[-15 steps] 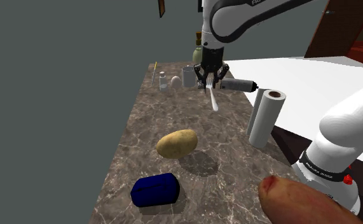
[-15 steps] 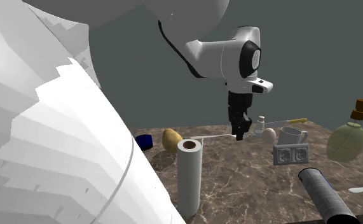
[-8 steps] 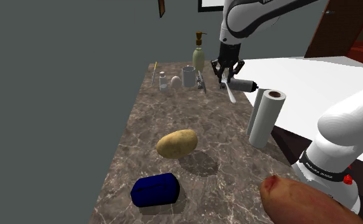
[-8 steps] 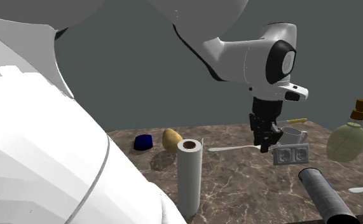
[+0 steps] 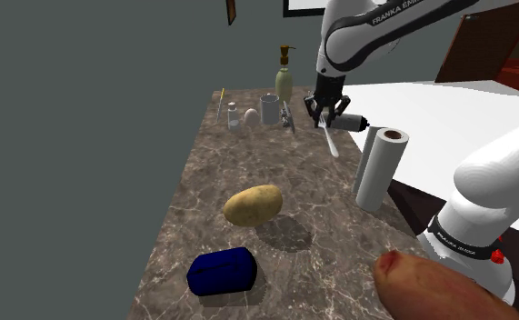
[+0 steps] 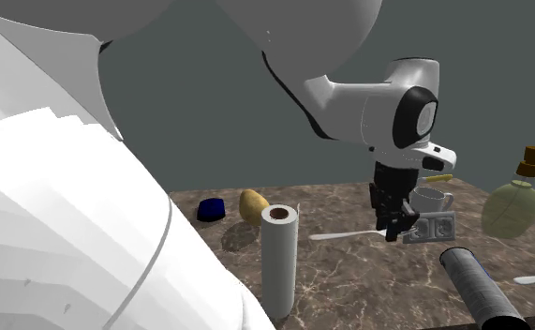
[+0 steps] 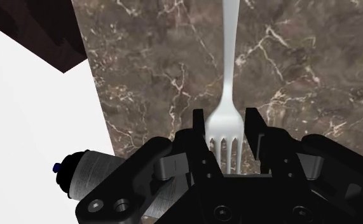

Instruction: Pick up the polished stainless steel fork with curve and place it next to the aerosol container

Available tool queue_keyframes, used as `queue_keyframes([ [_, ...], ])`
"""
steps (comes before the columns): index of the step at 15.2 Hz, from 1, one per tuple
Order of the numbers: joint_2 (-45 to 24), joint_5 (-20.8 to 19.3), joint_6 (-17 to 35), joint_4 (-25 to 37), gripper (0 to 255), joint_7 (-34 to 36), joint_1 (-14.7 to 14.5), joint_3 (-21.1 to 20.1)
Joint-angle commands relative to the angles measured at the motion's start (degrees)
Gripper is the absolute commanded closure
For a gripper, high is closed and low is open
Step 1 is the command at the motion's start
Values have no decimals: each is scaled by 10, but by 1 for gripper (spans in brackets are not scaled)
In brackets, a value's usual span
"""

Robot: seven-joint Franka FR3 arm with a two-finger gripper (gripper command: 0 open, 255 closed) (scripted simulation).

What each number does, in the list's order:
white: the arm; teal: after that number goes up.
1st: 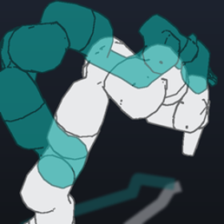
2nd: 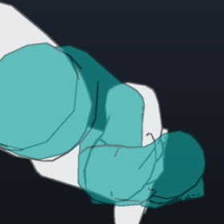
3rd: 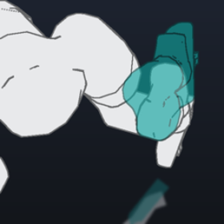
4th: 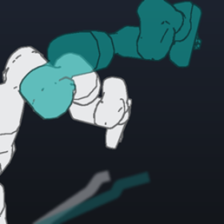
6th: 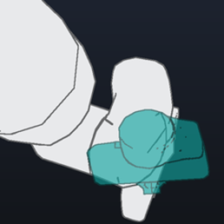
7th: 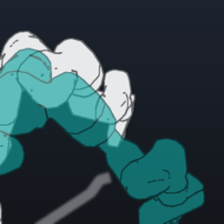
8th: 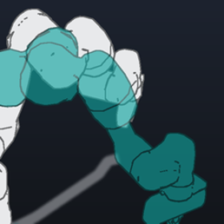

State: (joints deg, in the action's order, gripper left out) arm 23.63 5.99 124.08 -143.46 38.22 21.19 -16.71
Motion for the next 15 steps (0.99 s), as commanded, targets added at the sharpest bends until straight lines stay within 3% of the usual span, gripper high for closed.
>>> queue_keyframes([
  [1, -8, 0, 18, -10, 255, 1, 0, -2],
  [15, -82, -12, 150, -69, 255, 16, 7, -19],
])
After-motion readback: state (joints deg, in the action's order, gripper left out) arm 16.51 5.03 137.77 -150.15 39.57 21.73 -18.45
